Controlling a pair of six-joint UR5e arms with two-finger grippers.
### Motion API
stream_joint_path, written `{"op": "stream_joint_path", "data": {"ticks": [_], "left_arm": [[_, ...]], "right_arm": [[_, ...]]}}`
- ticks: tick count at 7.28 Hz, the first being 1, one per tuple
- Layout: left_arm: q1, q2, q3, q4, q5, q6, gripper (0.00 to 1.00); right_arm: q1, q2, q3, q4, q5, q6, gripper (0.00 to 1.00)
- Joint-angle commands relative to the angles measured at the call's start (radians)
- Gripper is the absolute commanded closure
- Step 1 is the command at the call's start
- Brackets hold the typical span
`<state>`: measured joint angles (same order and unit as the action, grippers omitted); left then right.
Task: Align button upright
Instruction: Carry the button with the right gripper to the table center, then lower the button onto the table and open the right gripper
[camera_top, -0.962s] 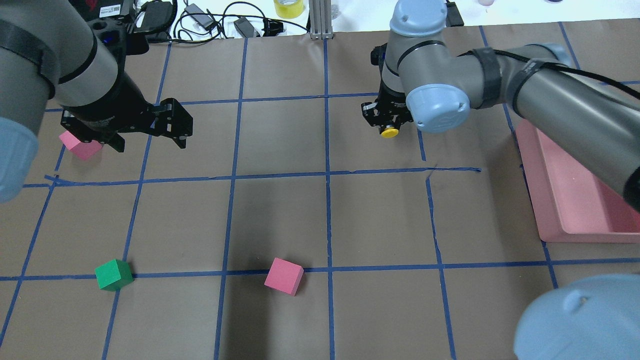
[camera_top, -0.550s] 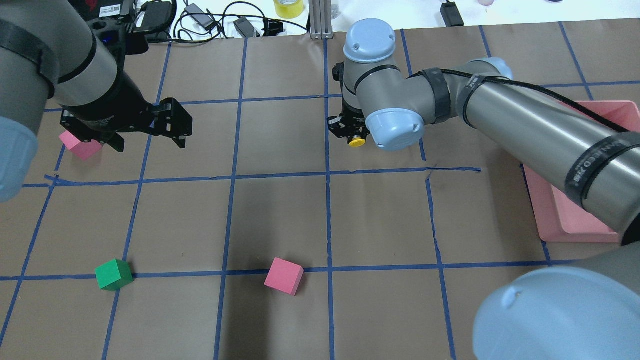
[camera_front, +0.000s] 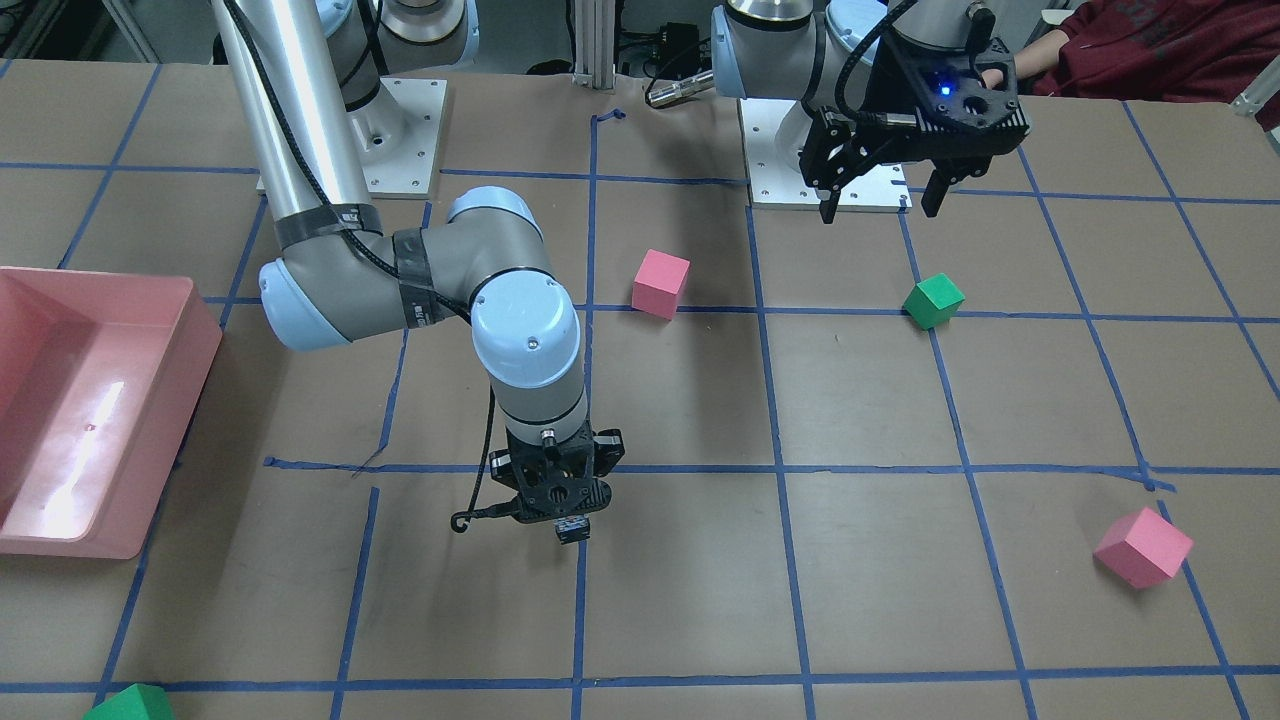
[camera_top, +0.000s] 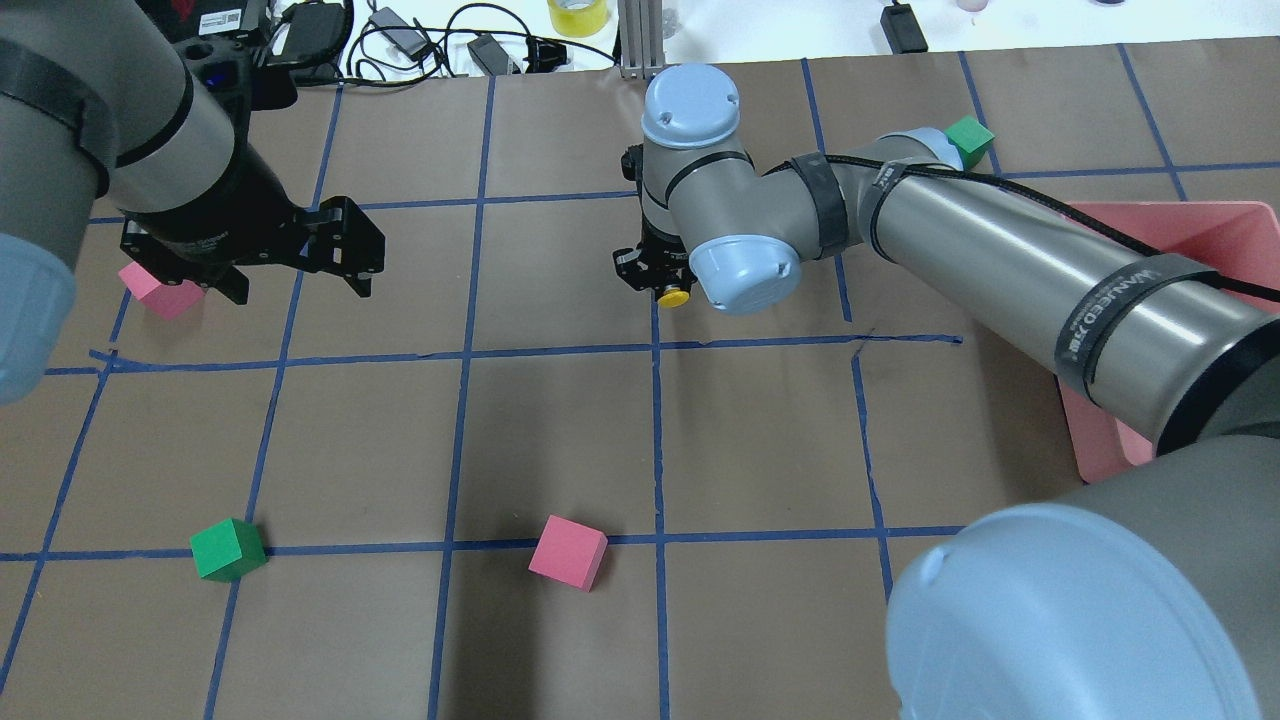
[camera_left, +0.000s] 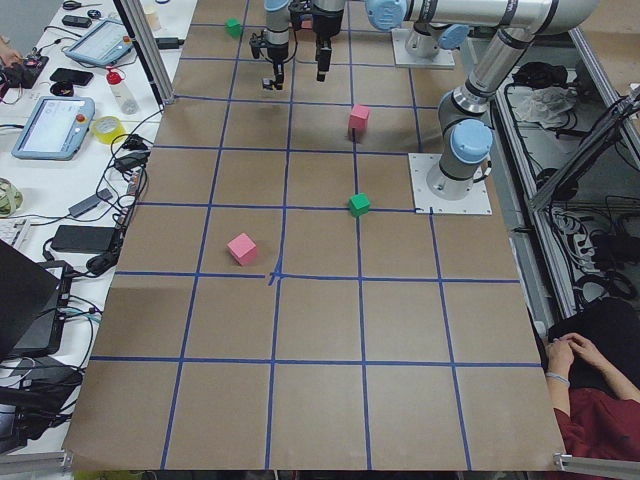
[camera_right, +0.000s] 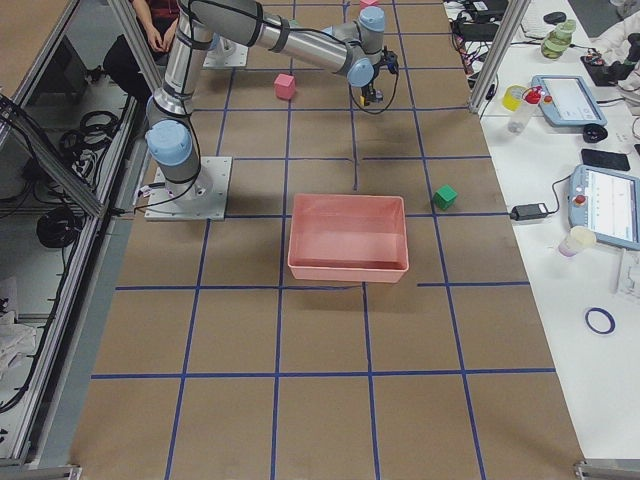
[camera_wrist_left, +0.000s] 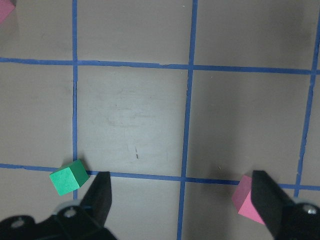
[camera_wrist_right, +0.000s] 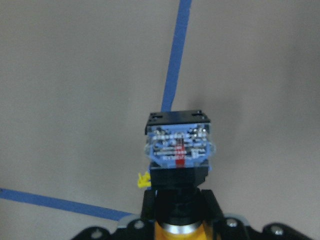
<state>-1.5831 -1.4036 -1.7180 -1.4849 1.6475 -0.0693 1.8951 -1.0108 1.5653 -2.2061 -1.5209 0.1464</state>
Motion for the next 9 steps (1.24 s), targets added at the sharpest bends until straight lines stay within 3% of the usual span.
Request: {"op": "stream_joint_path", "data": {"ticks": [1, 5, 9], "left_arm": [[0.000, 0.000, 0.000, 0.000, 0.000, 0.000, 0.00], [0.000, 0.000, 0.000, -0.002, 0.000, 0.002, 0.00], [0.000, 0.003, -0.017, 0.000, 0.000, 0.002, 0.00]], "right_arm": [[0.012, 0.021, -0.002, -0.032, 0.051, 0.001, 1.00], [0.013, 0.063, -0.001, -0.038, 0.096, 0.085, 1.00], [0.013, 0.064, 0.001, -0.041, 0.096, 0.084, 0.75]]}}
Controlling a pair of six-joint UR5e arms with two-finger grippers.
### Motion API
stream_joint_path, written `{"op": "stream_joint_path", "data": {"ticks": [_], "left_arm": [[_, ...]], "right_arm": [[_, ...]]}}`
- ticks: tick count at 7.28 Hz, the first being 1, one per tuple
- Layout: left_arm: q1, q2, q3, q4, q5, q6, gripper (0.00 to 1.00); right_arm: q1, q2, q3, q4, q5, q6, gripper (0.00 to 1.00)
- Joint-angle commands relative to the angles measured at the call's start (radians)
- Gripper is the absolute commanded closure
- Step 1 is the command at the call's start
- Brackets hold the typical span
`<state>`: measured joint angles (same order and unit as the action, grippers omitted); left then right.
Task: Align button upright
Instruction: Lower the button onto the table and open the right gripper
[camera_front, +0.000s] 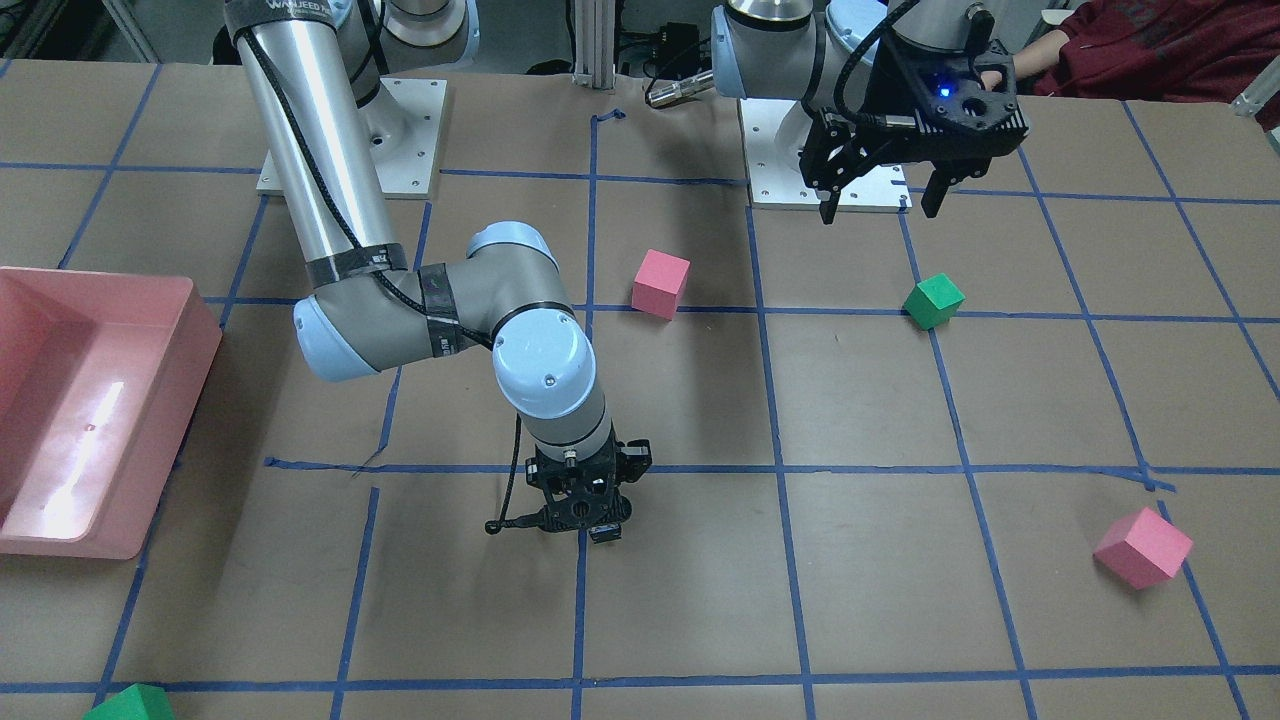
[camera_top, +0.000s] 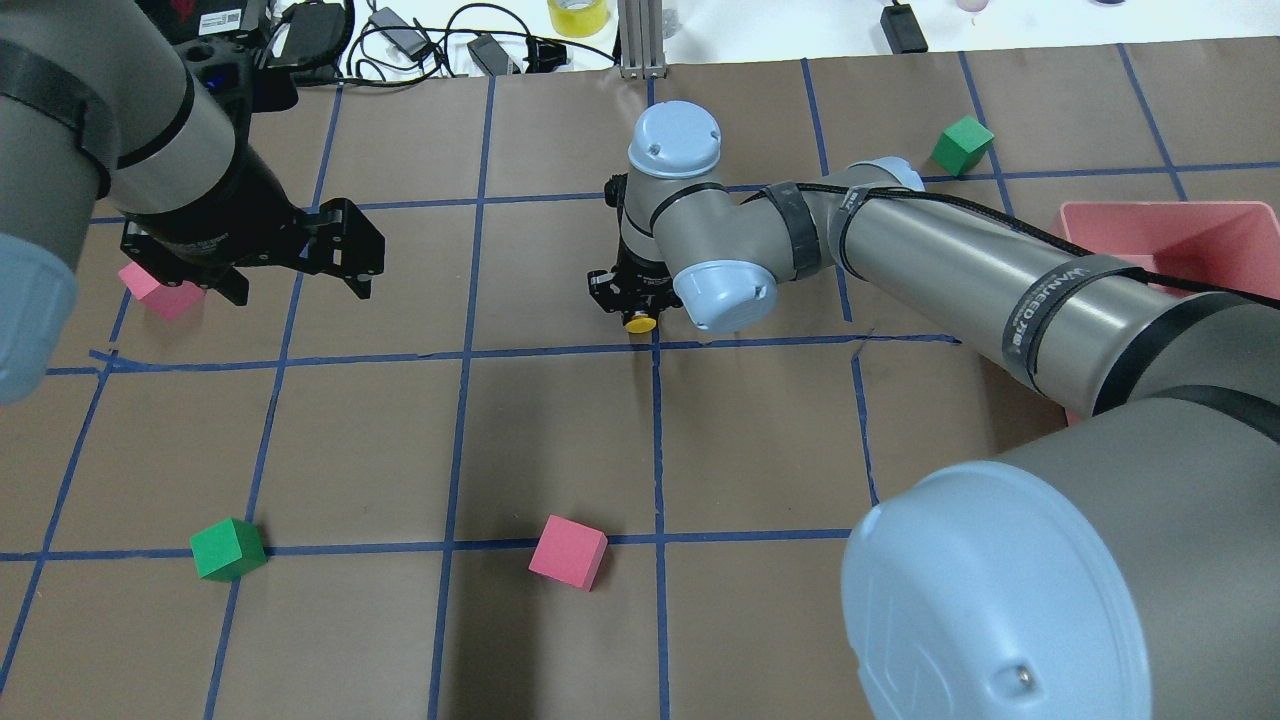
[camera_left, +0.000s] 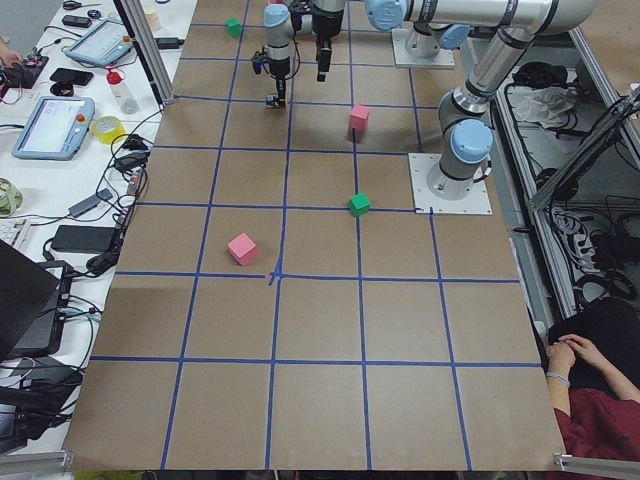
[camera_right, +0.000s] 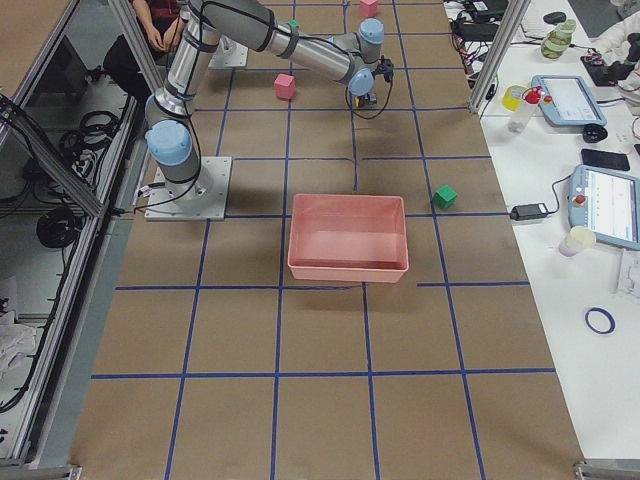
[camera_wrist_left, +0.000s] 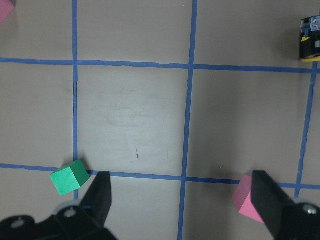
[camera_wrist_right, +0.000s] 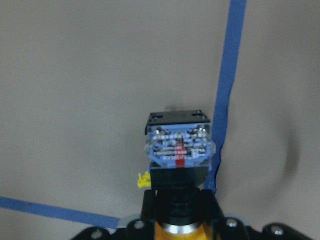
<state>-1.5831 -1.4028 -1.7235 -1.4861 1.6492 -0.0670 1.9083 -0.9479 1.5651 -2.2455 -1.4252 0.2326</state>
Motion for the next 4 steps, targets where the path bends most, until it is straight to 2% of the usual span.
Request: {"op": "stream_joint_path", "data": {"ticks": [1, 2, 3, 4], "left_arm": [[0.000, 0.002, -0.018, 0.003, -0.003, 0.001, 0.00], [0.000, 0.004, -0.018, 0.003, -0.003, 0.001, 0.00], [-0.001, 0.002, -0.018, 0.003, -0.003, 0.001, 0.00], [-0.002, 0.004, -0.018, 0.001, -0.003, 0.001, 0.00]], "right_arm": [[0.000, 0.001, 0.000, -0.002, 0.000, -0.003, 0.73], [0.000, 0.001, 0.001, -0.003, 0.000, -0.003, 0.69], [0.000, 0.001, 0.001, -0.005, 0.000, -0.003, 0.41], [0.000, -0.002, 0.001, -0.005, 0.000, -0.003, 0.38]]}}
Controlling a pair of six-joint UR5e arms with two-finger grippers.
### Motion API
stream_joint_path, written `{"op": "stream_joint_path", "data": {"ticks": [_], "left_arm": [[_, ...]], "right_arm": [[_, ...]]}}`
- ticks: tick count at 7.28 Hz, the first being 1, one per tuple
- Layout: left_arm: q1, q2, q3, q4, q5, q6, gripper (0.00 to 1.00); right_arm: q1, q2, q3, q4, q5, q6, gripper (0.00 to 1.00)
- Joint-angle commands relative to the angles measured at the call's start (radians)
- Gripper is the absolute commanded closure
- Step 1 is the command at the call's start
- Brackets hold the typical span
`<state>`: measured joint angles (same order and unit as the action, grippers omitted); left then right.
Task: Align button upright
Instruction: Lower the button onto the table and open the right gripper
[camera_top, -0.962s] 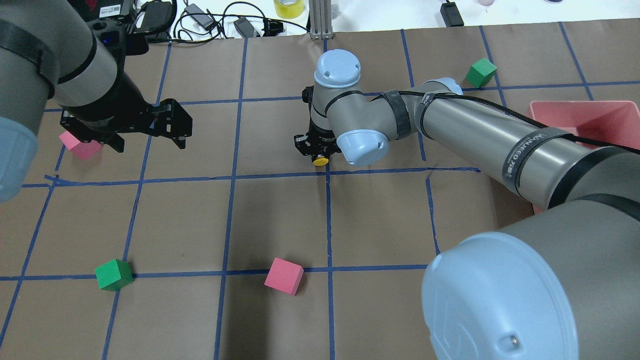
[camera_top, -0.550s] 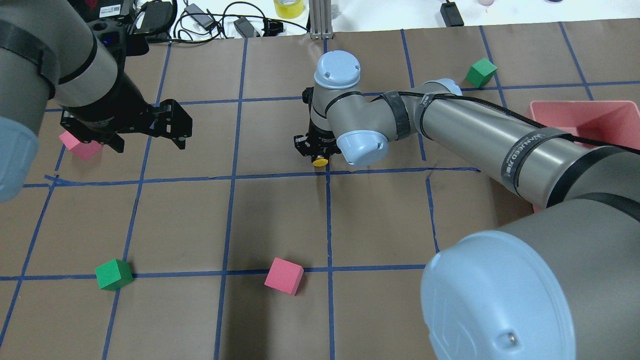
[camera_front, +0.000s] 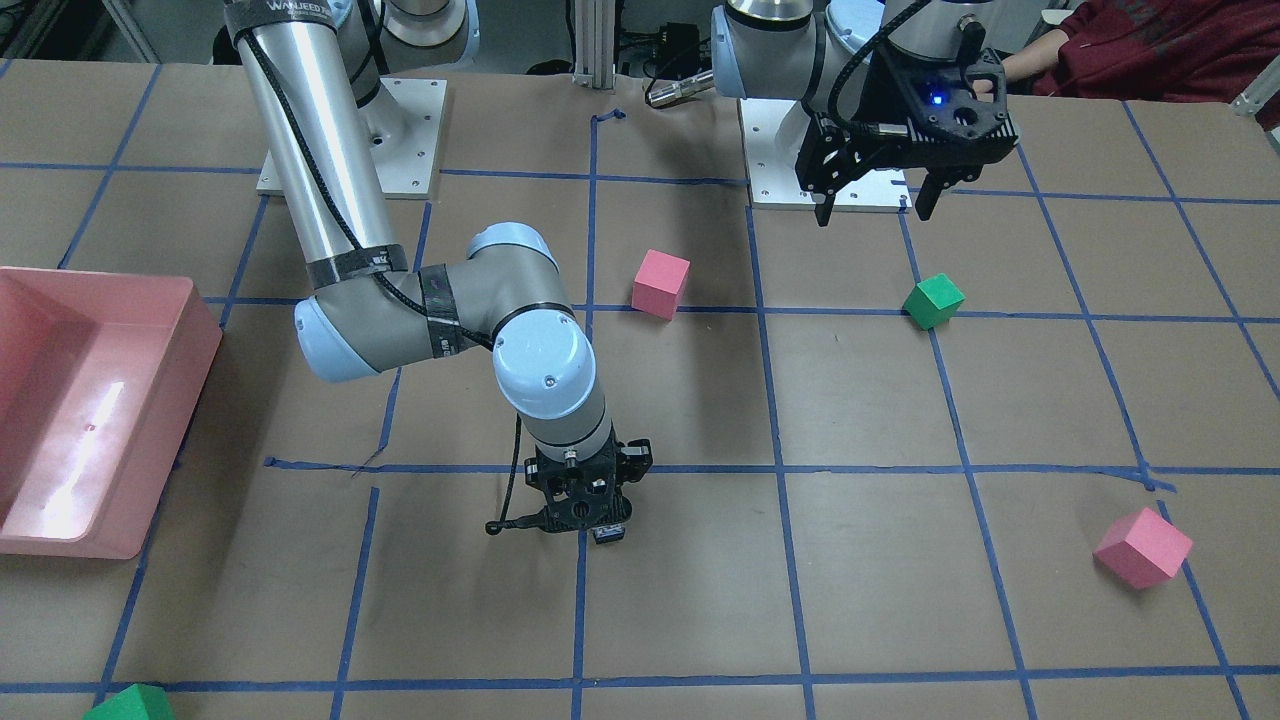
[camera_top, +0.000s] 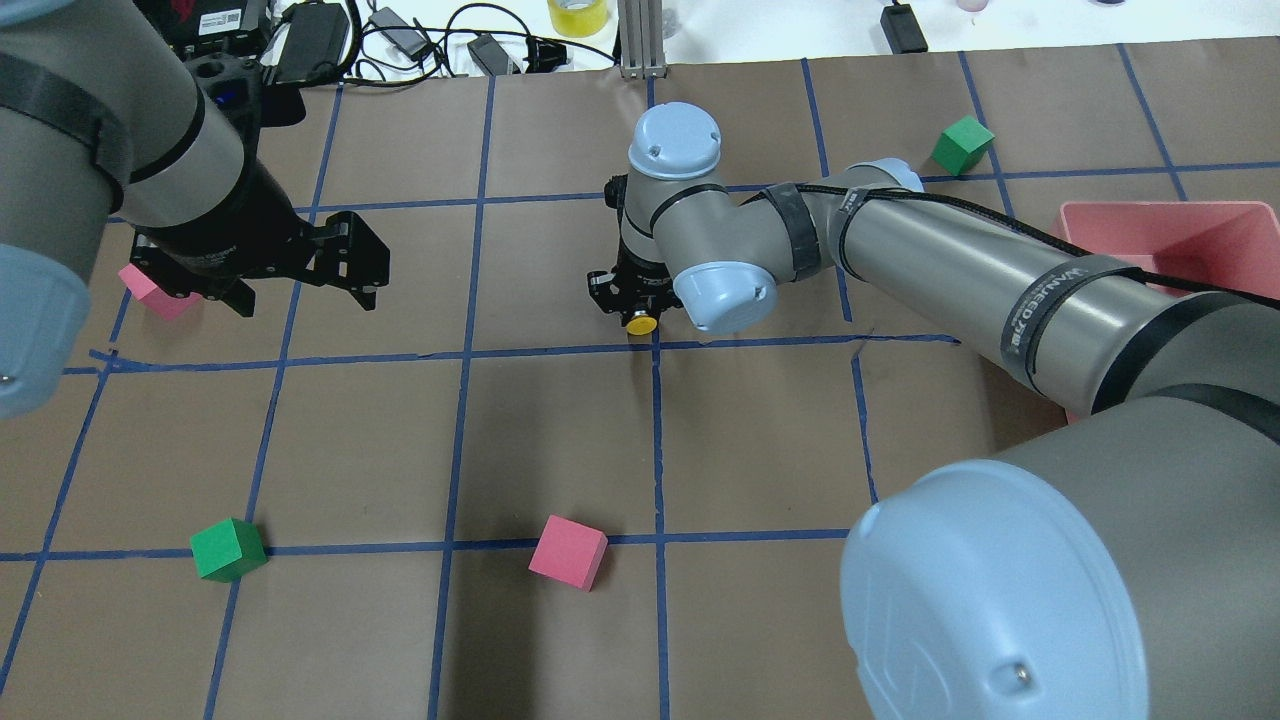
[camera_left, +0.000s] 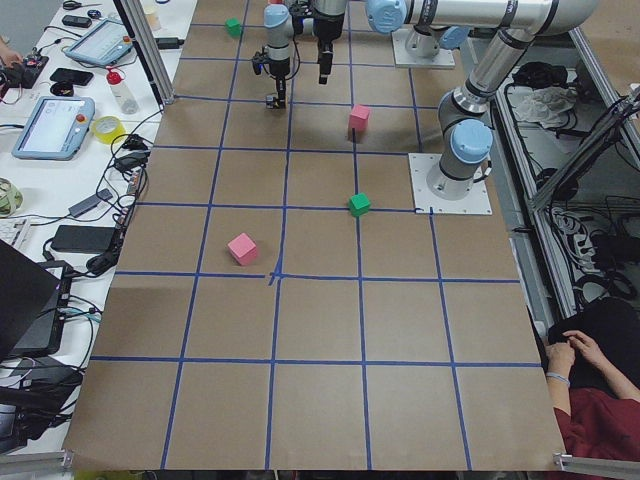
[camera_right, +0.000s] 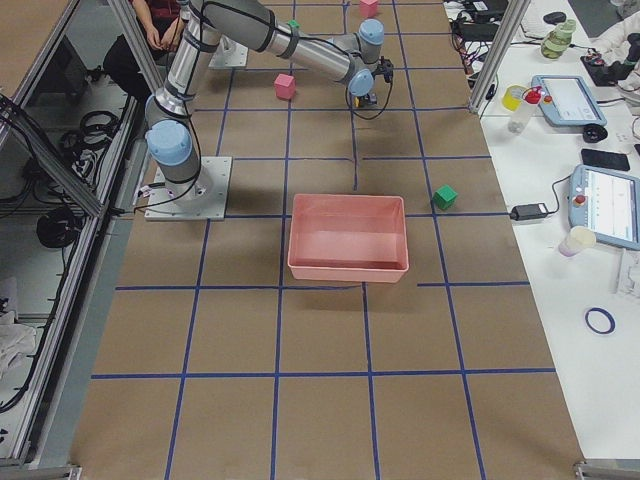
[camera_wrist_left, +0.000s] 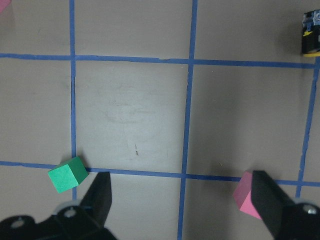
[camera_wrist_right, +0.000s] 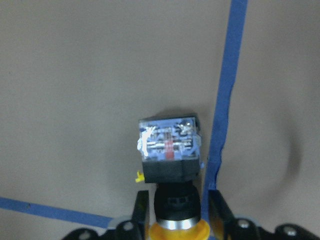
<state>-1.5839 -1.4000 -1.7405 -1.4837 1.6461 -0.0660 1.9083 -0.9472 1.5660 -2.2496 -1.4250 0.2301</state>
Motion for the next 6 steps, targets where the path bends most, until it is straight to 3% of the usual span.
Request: {"op": "stream_joint_path", "data": {"ticks": [1, 3, 5, 6], "left_arm": [[-0.001, 0.001, -0.001, 0.000, 0.000, 0.000, 0.00], [-0.002, 0.001, -0.004, -0.001, 0.000, 0.000, 0.00], [-0.005, -0.001, -0.030, 0.020, -0.006, -0.017, 0.00], [-0.007, -0.010, -0.036, 0.051, -0.005, -0.017, 0.00]], "right_arm": [[0.000, -0.002, 0.000, -0.001, 0.000, 0.000, 0.35], [-0.002, -0.059, 0.006, 0.001, -0.021, -0.003, 0.22], [-0.003, -0.094, 0.017, 0.010, -0.139, -0.006, 0.02], [-0.015, -0.102, 0.020, 0.021, -0.144, -0.014, 0.00]]}}
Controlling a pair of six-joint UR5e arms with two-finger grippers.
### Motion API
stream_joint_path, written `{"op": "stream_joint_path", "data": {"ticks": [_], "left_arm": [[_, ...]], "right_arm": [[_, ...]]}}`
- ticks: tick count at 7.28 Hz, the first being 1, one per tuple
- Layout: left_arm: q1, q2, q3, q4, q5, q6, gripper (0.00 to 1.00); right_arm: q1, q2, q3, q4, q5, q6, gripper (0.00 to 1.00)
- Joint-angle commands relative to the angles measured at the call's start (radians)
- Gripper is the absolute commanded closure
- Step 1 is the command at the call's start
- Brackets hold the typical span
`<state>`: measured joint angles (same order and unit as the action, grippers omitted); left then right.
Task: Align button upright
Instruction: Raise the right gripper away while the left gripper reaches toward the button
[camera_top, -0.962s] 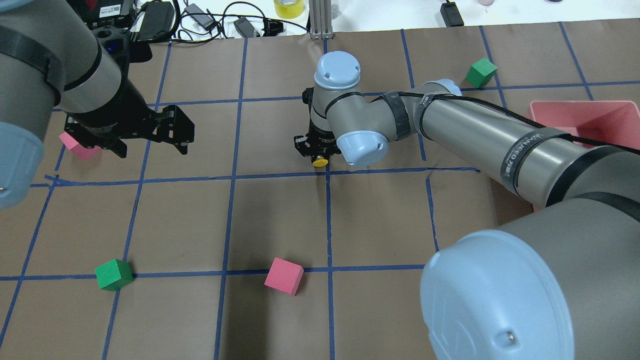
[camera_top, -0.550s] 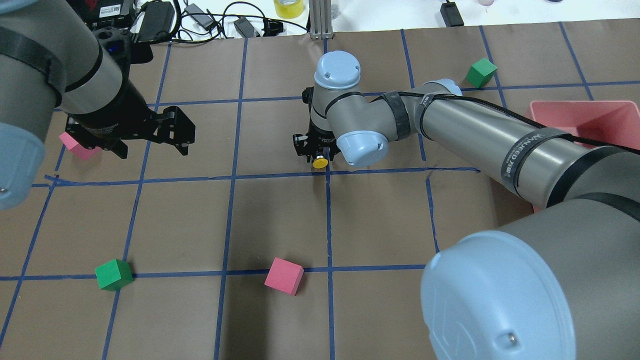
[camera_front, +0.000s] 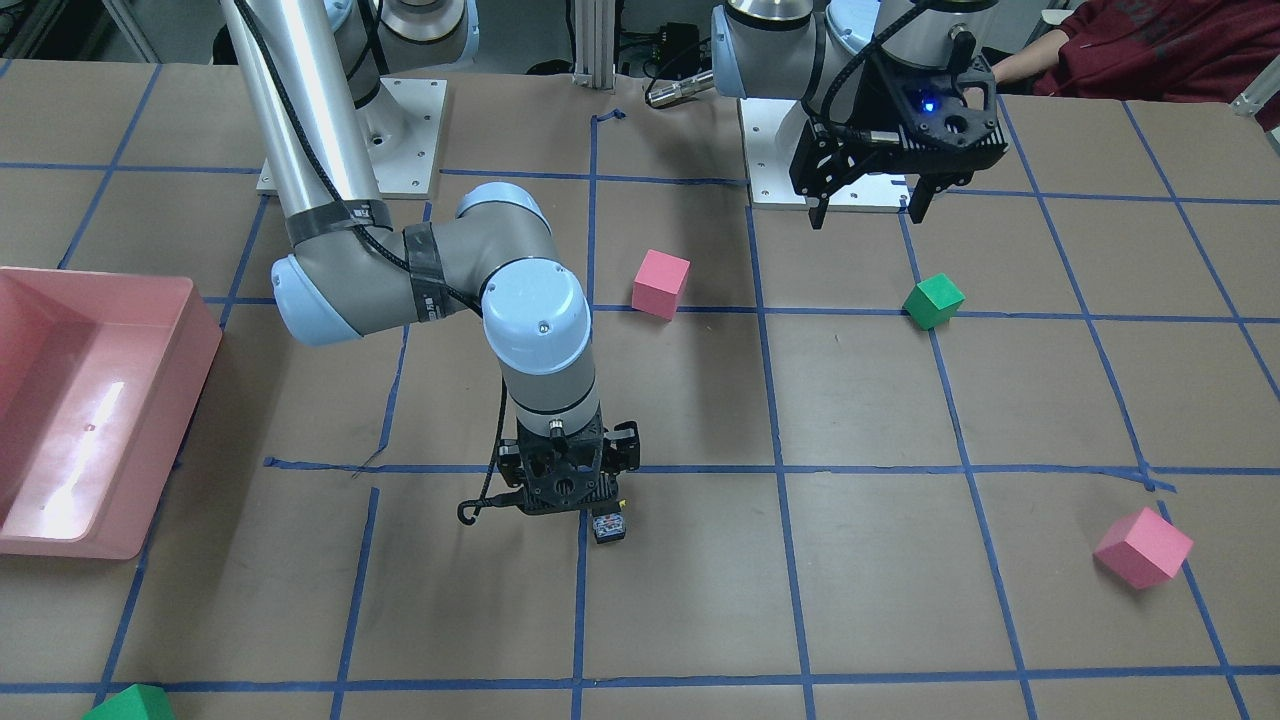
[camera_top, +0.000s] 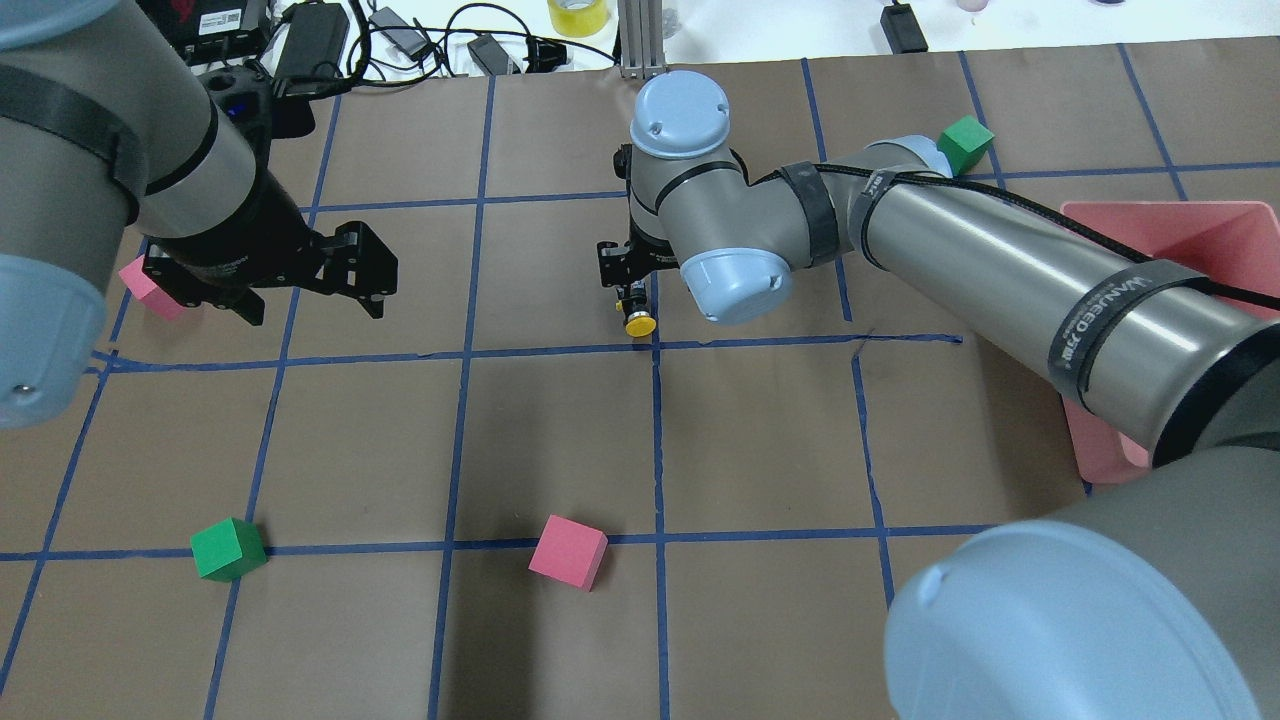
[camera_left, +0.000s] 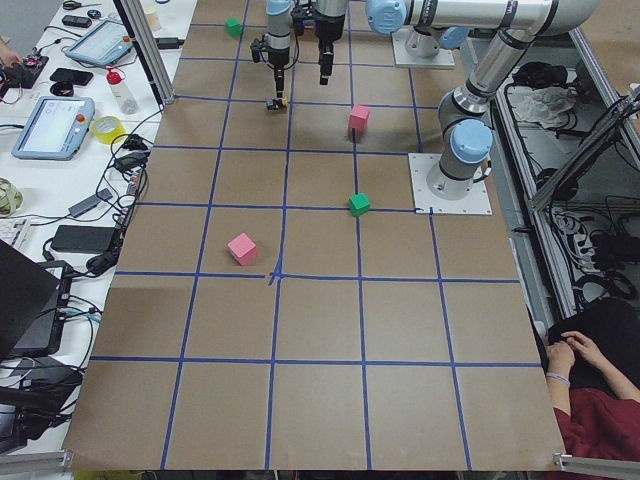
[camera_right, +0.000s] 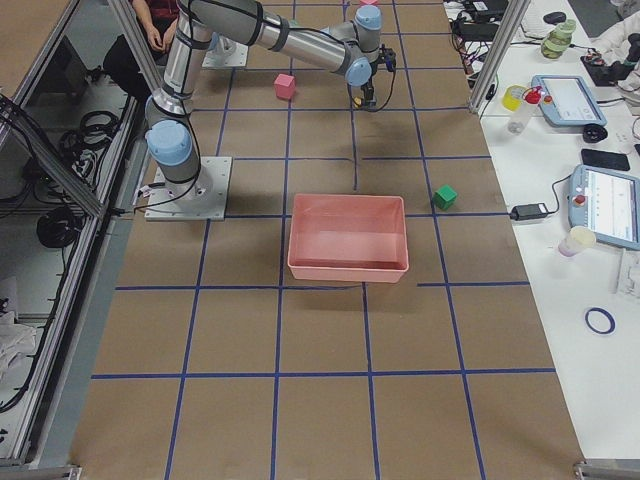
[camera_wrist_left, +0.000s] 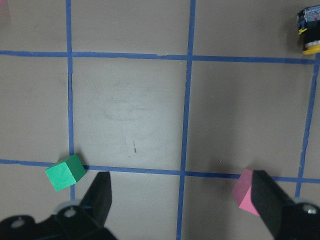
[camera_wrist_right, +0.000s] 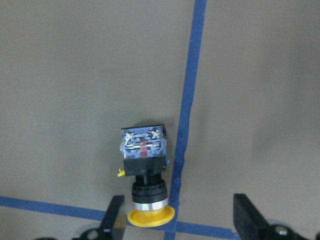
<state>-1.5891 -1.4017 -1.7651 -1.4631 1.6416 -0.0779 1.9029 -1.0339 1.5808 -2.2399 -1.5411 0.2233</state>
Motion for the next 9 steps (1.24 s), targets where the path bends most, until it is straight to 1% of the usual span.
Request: {"op": "stream_joint_path", "data": {"ticks": [1, 2, 4, 5, 6, 7, 8, 9], "left_arm": [[-0.006, -0.025, -0.031, 0.099, -0.002, -0.006, 0.00], [-0.017, -0.032, -0.072, 0.181, -0.002, -0.010, 0.00], [-0.023, -0.034, -0.118, 0.265, -0.003, -0.007, 0.00], [-0.023, -0.034, -0.138, 0.297, -0.005, 0.001, 0.00], [-0.025, -0.036, -0.163, 0.343, -0.006, 0.003, 0.00], [-0.038, -0.042, -0.219, 0.436, -0.006, 0.004, 0.00], [-0.052, -0.069, -0.290, 0.552, -0.005, -0.008, 0.00], [-0.063, -0.101, -0.344, 0.669, -0.003, -0.028, 0.00]], "right_arm": [[-0.019, -0.023, 0.007, 0.011, -0.034, -0.034, 0.00], [-0.050, -0.053, 0.011, 0.022, -0.036, -0.073, 0.00], [-0.189, -0.156, 0.039, 0.118, -0.030, -0.186, 0.00], [-0.238, -0.222, 0.057, 0.153, -0.030, -0.194, 0.00], [-0.261, -0.282, 0.057, 0.219, -0.021, -0.194, 0.00], [-0.269, -0.329, 0.056, 0.283, -0.022, -0.187, 0.00], [-0.271, -0.366, 0.056, 0.342, -0.033, -0.186, 0.00], [-0.266, -0.377, 0.060, 0.370, -0.019, -0.186, 0.00]]}}
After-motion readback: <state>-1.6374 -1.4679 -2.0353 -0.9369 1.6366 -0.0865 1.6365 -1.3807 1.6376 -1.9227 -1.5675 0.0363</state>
